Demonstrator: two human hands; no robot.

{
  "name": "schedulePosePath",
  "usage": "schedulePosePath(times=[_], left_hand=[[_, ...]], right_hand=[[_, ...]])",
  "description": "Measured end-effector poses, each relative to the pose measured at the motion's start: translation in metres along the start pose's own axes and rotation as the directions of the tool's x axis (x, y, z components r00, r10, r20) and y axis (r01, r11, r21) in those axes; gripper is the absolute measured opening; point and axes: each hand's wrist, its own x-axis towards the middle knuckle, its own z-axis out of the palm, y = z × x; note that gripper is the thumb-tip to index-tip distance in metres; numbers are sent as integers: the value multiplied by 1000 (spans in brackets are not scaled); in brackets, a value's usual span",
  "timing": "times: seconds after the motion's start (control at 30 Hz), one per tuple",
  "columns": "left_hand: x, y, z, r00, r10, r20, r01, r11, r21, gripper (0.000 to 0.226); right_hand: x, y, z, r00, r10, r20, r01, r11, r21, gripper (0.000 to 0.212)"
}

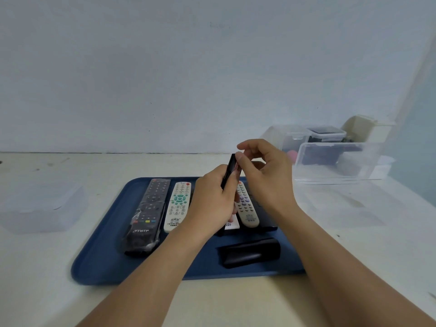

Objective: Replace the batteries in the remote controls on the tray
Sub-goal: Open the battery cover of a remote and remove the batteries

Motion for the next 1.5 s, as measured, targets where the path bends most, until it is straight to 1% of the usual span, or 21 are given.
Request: schedulePosePath(times=[0.1, 0.3, 0.43, 0.53, 0.67, 0.77, 0.9, 0.93, 0.97, 1.03, 1.1, 1.17, 1.2, 1.23, 1.27, 1.3, 1.33, 1.37, 1.43, 1.47, 1.5], left_hand=[[0, 0, 2, 1000, -20, 12, 21, 999, -43, 33], [-2, 1, 3, 996, -86, 35, 90, 988, -127, 31], [-2, 1, 3, 995, -87, 42, 92, 987, -135, 33], [0, 5, 3, 996, -75, 40, 81, 980, -184, 29], [1, 6, 1, 995, -95, 37, 101, 967, -234, 31], [1, 5, 0, 994, -105, 29, 109, 969, -222, 35], [1, 5, 1, 995, -99, 26, 102, 972, -212, 34], [1, 5, 1, 995, -100, 32, 104, 970, -222, 32], [1, 5, 1, 994, -103, 44, 111, 964, -241, 30], [1, 6, -1, 989, -129, 76, 147, 939, -312, 26], [3, 8, -4, 977, -184, 109, 213, 884, -417, 26], [5, 10, -9, 962, -223, 157, 272, 815, -511, 29], [6, 10, -12, 956, -228, 183, 291, 796, -531, 31], [7, 10, -14, 953, -227, 202, 302, 790, -533, 32], [8, 10, -16, 950, -225, 214, 307, 793, -527, 33], [8, 9, -17, 948, -223, 225, 310, 796, -520, 34], [7, 9, -18, 946, -218, 240, 314, 798, -514, 34], [7, 9, -20, 943, -211, 256, 317, 802, -507, 35], [7, 11, -22, 933, -209, 294, 331, 818, -471, 36], [7, 12, -25, 925, -218, 313, 344, 829, -440, 36], [8, 13, -28, 916, -233, 326, 361, 835, -416, 37]], right_hand=[[1, 1, -1, 1000, 24, -1, -24, 999, 33, 10], [0, 2, 0, 998, 56, -9, -56, 996, 64, 15], [0, 4, 0, 997, 74, -17, -72, 995, 69, 15], [-2, 5, 2, 995, 92, -36, -89, 994, 58, 12], [-7, 2, 6, 998, 43, -47, -42, 999, 34, 12], [-5, 4, 7, 990, 138, -6, -137, 985, 103, 7], [0, 5, 4, 966, 255, 46, -257, 926, 277, 12], [1, 4, 3, 952, 299, 62, -302, 886, 353, 11], [2, 4, 2, 931, 354, 89, -354, 814, 461, 11], [8, 4, -2, 881, 445, 160, -423, 590, 688, 12], [15, 4, -8, 822, 517, 238, -453, 342, 823, 11], [20, 2, -12, 752, 569, 331, -474, 119, 872, 11], [21, 1, -12, 718, 578, 388, -495, 32, 868, 14], [21, 2, -12, 679, 580, 450, -536, -28, 844, 19], [21, 4, -11, 639, 581, 503, -591, -47, 805, 24], [20, 6, -11, 605, 594, 531, -656, -6, 754, 28], [20, 8, -10, 590, 616, 522, -715, 99, 692, 29], [19, 9, -10, 603, 633, 485, -755, 256, 604, 27], [17, 8, -11, 679, 608, 411, -734, 564, 379, 23], [16, 8, -11, 723, 563, 400, -682, 673, 287, 30], [16, 8, -11, 765, 504, 401, -619, 748, 240, 36]])
